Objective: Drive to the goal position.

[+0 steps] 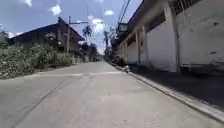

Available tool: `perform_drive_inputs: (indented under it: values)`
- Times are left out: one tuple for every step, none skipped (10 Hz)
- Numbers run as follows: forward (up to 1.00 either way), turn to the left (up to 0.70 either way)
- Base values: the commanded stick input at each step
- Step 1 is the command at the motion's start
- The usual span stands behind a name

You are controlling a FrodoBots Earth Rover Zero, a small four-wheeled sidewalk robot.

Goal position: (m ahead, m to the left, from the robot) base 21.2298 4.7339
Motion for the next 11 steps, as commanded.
perform_drive_inputs:
  values:
    - [1.00, 0.00]
    - [1.00, 0.00]
    - [1.00, 0.00]
    - [1.00, 0.00]
    - [1.00, 0.01]
    - [1.00, 0.02]
    - [1.00, 0.15]
    - [1.00, 0.21]
    - [1.00, 0.00]
    - [1.00, 0.00]
    - [1.00, 0.00]
